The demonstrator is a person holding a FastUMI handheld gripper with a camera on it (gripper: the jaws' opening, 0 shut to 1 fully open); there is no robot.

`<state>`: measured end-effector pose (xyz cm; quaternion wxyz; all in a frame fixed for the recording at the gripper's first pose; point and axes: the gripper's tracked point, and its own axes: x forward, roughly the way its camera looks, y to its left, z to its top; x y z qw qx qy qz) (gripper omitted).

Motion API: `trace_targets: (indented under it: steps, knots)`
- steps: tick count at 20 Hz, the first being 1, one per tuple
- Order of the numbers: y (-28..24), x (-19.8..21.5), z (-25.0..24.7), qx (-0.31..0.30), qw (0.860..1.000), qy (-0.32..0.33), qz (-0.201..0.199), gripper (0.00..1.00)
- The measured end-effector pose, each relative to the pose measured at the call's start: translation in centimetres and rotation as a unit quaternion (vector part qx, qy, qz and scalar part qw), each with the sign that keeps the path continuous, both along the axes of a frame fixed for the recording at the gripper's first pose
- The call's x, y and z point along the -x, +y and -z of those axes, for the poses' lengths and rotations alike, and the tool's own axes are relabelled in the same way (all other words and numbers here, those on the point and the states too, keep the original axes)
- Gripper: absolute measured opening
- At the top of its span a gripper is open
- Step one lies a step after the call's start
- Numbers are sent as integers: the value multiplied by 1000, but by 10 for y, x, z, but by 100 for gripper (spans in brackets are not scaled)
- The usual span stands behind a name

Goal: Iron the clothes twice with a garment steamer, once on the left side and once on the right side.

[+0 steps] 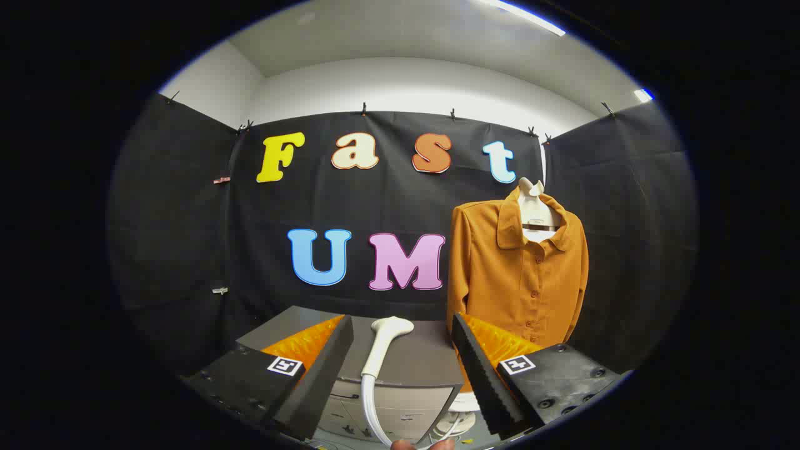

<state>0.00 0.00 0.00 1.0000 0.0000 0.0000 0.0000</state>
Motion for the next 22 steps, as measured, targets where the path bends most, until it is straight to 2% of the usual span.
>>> trace_targets:
  steps: [7, 16, 22]
  knots:
    - [29, 4, -9, 15, 1000, -11, -18, 98]
    - [22, 3, -1, -2, 1000, -4, 9, 98]
    - [27, -11, 13, -9, 1000, 26, 15, 99]
